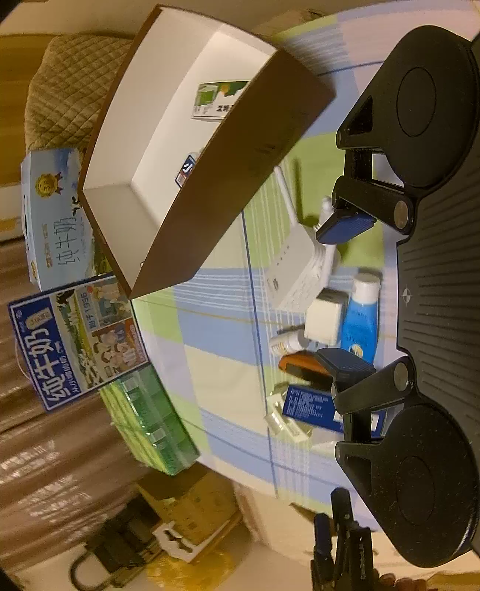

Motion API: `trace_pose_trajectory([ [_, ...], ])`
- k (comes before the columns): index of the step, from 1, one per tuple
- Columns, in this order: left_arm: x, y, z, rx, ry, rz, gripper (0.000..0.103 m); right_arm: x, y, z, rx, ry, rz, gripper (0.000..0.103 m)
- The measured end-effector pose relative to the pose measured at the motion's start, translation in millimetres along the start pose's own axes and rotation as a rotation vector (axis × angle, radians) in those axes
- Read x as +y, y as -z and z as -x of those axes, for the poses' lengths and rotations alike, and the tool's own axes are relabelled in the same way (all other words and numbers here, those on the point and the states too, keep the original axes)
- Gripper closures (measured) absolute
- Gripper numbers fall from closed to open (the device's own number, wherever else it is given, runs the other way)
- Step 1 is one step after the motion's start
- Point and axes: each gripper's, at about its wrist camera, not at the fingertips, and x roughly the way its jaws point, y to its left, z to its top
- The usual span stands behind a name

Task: Organize rigid objects
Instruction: 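Withdraw both grippers from the brown box back over the items, then grasp the white power socket with the left gripper while the right gripper grasps the white wifi extender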

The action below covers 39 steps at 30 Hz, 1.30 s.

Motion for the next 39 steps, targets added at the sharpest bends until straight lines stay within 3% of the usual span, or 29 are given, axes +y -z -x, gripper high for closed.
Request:
trace_pose_trajectory([
  [10,3,16,-47,0.048,0.050,-0.087,0.038,-13,-5,-16,0.034,0.009,0.022,0.044],
  [21,1,10,-90,0.058,0.098,-0.228,0.037,-16,-8,-27,0.056,0.004,0.006,0.044],
  [28,5,7,-100,0.056,0.153,-0.249,0.042,-19,-12,-31,0.067,0.010,0.015,0.044],
  [29,5,7,-101,0.056,0.169,-0.246,0.052,-18,-14,-31,0.066,0.010,0.024,0.044],
  [30,5,7,-101,0.053,0.181,-0.241,0.054,-18,-15,-32,0.066,0.009,0.035,0.043],
  [35,2,11,-98,0.040,0.159,-0.241,0.055,-13,-27,-37,0.076,0.002,0.136,0.043],
  [39,8,15,-91,0.045,0.136,-0.190,0.058,-8,-43,-46,0.107,-0.028,0.324,0.043],
])
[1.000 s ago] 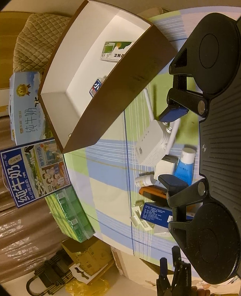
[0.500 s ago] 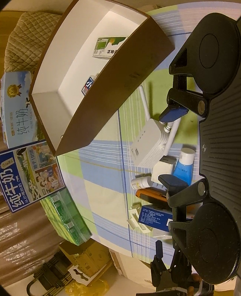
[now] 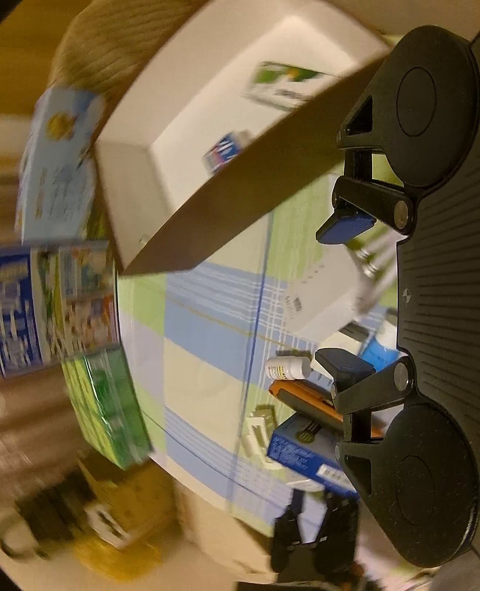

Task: Organize rigid objects
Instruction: 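Grasp the white power socket with the left gripper while the right gripper grasps the white wifi extender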

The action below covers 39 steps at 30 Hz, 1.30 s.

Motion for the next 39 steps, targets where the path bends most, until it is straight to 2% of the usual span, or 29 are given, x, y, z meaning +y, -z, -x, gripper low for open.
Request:
trace_pose_trajectory([
  [3,3,4,10,-0.007,-0.013,0.037,0.060,-5,-10,-14,0.051,-0.045,0.141,0.044],
  [6,6,7,17,0.004,-0.042,0.073,0.060,-12,-16,-34,0.122,-0.106,0.227,0.043],
  [12,16,13,31,0.015,-0.088,0.160,0.061,-21,-24,-74,0.237,-0.211,0.299,0.043],
  [20,21,20,40,0.048,-0.149,0.259,0.061,-25,-26,-111,0.358,-0.265,0.355,0.044],
  [27,21,26,45,0.056,-0.175,0.309,0.061,-22,-30,-122,0.386,-0.292,0.382,0.043],
  [33,19,30,47,0.059,-0.186,0.341,0.061,-26,-30,-130,0.399,-0.321,0.346,0.042],
  [39,17,33,52,0.057,-0.196,0.344,0.061,-25,-23,-124,0.359,-0.299,0.329,0.043],
])
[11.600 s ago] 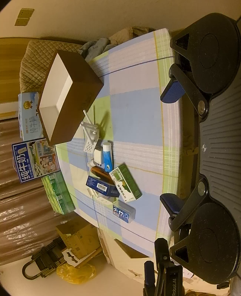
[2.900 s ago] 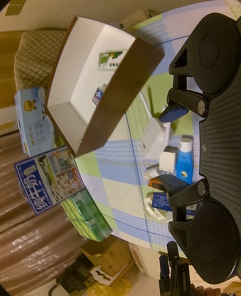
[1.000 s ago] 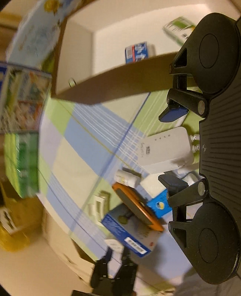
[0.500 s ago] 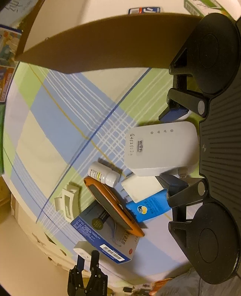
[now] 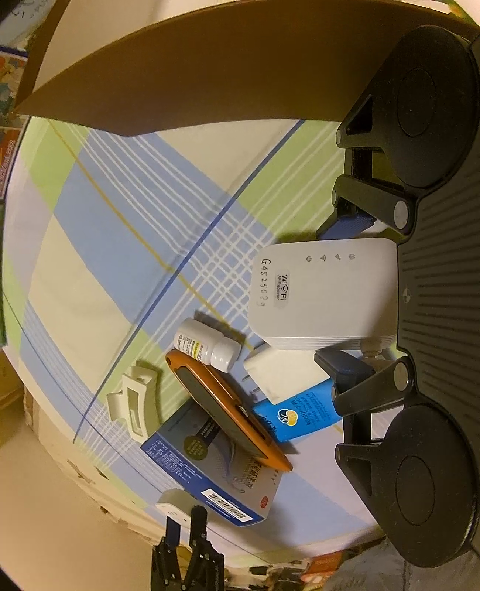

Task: Organize rigid objects
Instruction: 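Grasp the white power socket with the left gripper while the right gripper grasps the white wifi extender, then carry socket and wifi extender into the brown box and open both grippers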

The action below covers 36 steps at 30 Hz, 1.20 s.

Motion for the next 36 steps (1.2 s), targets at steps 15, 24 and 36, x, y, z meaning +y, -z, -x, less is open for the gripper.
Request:
trace_pose_trajectory([
  [15,-15,-18,25,-0.006,-0.018,-0.059,0.060,55,22,36,-0.111,0.252,-0.137,0.043],
  [24,-55,-55,48,-0.050,0.030,-0.179,0.060,92,42,75,-0.179,0.305,-0.173,0.043],
  [36,-164,-118,62,-0.133,0.186,-0.468,0.060,92,63,133,-0.268,0.358,-0.226,0.043],
])
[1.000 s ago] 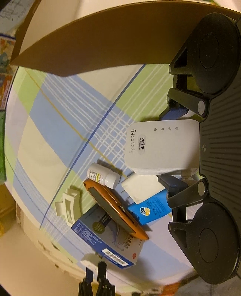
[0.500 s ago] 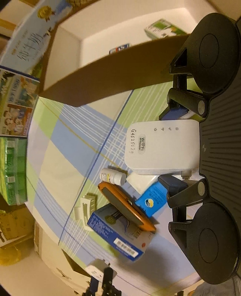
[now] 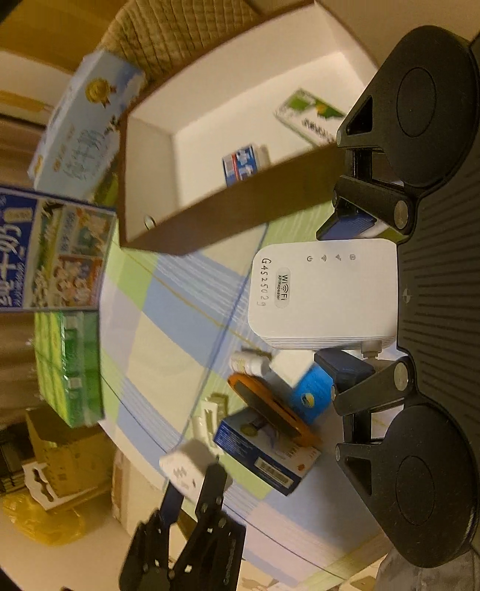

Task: Organize rigid objects
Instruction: 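Carry socket and wifi extender into the brown box and open both grippers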

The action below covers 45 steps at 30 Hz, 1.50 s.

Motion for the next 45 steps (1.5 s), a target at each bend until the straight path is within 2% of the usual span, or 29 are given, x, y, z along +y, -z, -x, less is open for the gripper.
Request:
trace_pose_trajectory([
  [7,-34,-72,-25,-0.053,0.073,-0.101,0.060,-39,-13,16,-0.032,0.054,-0.039,0.043],
  [13,-61,-129,-55,-0.074,0.101,-0.165,0.060,-81,-26,23,-0.060,0.112,-0.079,0.043],
  [21,-91,-183,-118,-0.033,0.119,-0.198,0.060,-149,-31,3,-0.038,0.194,-0.175,0.043],
  [27,-105,-207,-169,0.027,0.113,-0.213,0.060,-193,-35,-33,0.018,0.204,-0.215,0.043],
  [34,-101,-227,-222,0.080,0.085,-0.183,0.060,-229,-43,-74,0.069,0.199,-0.224,0.043],
  [45,-98,-246,-265,0.112,0.072,-0.174,0.060,-260,-56,-109,0.083,0.170,-0.238,0.043],
])
